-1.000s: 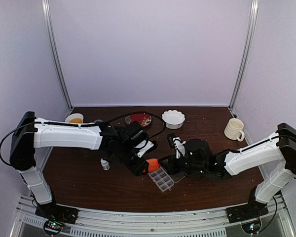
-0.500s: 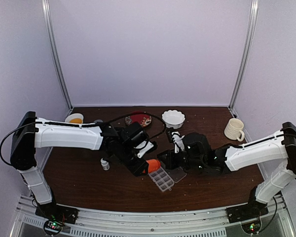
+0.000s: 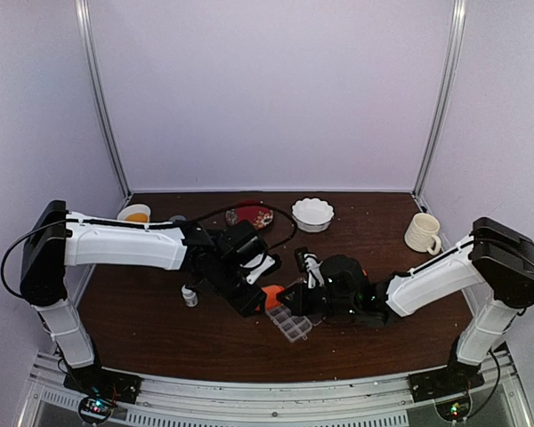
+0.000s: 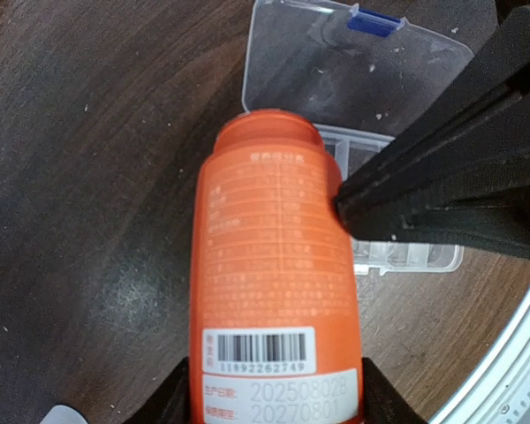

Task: Sort the pills into containers
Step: Pour the pill into the compartment of the pill container.

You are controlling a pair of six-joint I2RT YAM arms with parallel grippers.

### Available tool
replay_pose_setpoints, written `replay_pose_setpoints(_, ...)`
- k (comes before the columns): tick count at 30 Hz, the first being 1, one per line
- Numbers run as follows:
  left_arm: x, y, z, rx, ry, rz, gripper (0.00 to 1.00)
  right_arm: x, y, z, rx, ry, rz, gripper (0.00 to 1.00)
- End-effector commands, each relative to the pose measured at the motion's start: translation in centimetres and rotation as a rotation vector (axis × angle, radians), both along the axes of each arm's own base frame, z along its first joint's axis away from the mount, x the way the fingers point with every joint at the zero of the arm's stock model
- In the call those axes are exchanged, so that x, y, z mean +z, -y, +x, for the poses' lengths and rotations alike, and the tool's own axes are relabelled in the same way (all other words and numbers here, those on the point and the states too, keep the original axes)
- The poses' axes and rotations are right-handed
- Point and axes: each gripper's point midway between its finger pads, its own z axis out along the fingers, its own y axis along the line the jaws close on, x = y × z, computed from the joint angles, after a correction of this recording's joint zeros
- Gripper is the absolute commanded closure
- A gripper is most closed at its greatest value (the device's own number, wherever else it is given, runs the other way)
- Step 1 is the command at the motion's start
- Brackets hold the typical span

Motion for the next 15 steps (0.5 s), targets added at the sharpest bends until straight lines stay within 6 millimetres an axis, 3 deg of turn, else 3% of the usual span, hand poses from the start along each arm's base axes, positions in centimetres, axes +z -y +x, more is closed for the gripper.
replay_pose_setpoints(1, 0.0, 0.9, -0.3, -0.021, -0.005, -0.024, 1.00, 2.6, 0.8, 0.5, -0.023, 0.025, 0.003, 1.00)
replay_pose_setpoints(6, 0.1, 0.8, -0.3, -0.022, -0.006, -0.026, 1.00, 6.5, 2.7, 1.9, -0.088, 0.124, -0.033, 1.00)
replay_pose_setpoints(9, 0.3, 0.9, -0.3, -0.023, -0.005, -0.031, 1.00, 7.2, 2.6, 2.2, -0.090, 0.139, -0.023, 1.00)
replay_pose_setpoints(12, 0.5, 1.0, -0.3, -0.024, -0.006, -0.039, 1.00, 5.5, 0.9, 2.3, -0.049, 0.094, -0.025, 1.00)
replay_pose_setpoints(15, 0.8, 1.1, -0.2, -0.024, -0.001, -0.043, 1.00, 1.6, -1.1, 1.9, 0.005, -0.017, -0.055, 1.00)
